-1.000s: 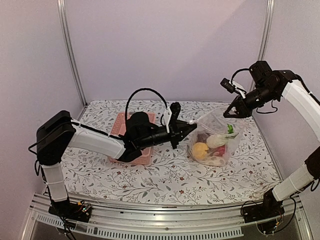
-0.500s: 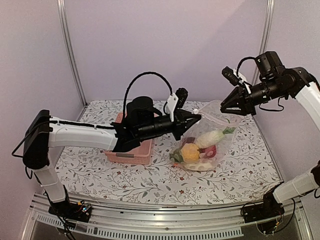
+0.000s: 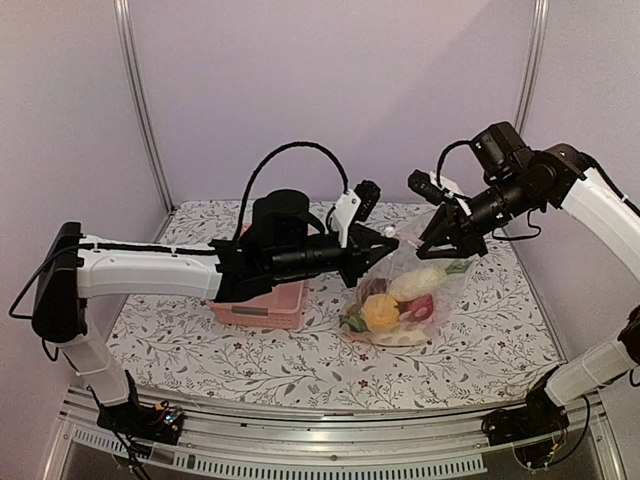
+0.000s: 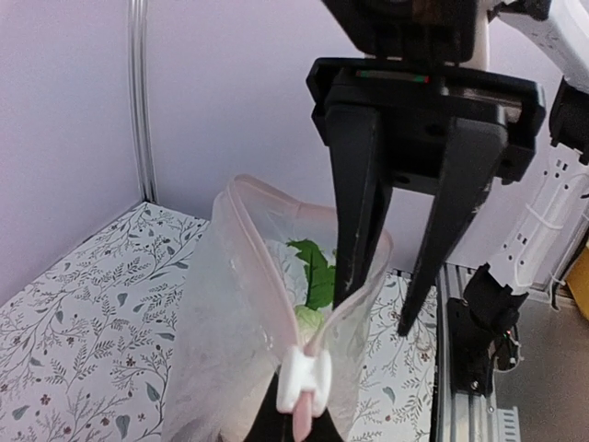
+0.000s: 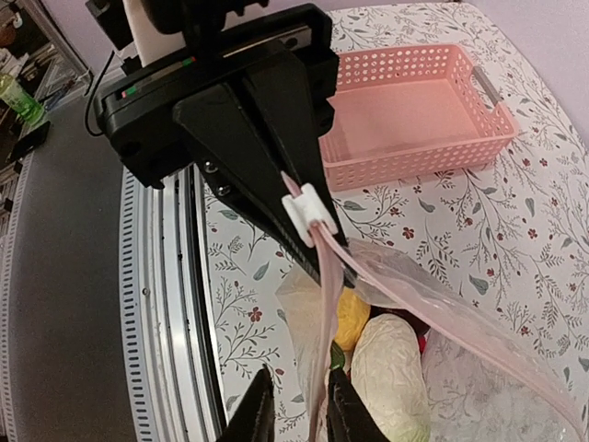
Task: Place the food in the zip-top bag and seal the zipper
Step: Pass from the left arm to the right, then pass from the right arm to the left, then pass from the left arm to the right
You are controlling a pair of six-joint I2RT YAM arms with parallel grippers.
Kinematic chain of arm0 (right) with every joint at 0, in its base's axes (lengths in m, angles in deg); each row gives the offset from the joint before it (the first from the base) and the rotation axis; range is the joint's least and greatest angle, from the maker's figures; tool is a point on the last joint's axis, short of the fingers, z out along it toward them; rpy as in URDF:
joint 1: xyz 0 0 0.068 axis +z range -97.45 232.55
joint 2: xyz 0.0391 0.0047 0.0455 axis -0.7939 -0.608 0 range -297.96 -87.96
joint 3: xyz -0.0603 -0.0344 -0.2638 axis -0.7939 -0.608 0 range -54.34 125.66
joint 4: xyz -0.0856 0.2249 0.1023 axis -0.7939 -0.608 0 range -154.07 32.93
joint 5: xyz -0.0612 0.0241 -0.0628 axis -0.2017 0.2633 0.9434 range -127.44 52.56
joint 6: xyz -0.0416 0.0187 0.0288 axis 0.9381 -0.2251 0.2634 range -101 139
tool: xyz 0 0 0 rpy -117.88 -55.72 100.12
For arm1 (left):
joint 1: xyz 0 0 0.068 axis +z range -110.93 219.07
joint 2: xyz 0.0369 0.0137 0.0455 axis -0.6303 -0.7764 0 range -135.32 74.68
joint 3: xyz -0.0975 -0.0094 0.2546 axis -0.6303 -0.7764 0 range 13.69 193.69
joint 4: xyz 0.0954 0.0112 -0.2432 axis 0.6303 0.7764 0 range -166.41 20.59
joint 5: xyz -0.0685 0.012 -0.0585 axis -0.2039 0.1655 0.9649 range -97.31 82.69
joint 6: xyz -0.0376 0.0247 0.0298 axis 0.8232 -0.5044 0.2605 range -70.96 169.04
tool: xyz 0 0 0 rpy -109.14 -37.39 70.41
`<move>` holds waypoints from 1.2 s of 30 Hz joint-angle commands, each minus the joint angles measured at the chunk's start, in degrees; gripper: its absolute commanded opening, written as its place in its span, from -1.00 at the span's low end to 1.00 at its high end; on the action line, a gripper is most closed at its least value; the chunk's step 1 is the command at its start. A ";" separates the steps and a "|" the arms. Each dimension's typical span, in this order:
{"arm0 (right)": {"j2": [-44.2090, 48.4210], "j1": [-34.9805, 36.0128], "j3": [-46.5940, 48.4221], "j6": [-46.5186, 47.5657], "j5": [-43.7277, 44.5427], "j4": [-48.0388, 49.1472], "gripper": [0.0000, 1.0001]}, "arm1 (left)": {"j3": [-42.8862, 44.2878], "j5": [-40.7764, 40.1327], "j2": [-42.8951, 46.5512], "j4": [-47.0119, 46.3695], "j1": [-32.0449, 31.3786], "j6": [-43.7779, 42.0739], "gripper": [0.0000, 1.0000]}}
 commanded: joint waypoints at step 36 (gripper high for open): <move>-9.26 8.12 14.77 5.45 3.25 0.35 -0.13 | -11.53 -4.02 12.00 -1.40 0.08 -3.97 -1.00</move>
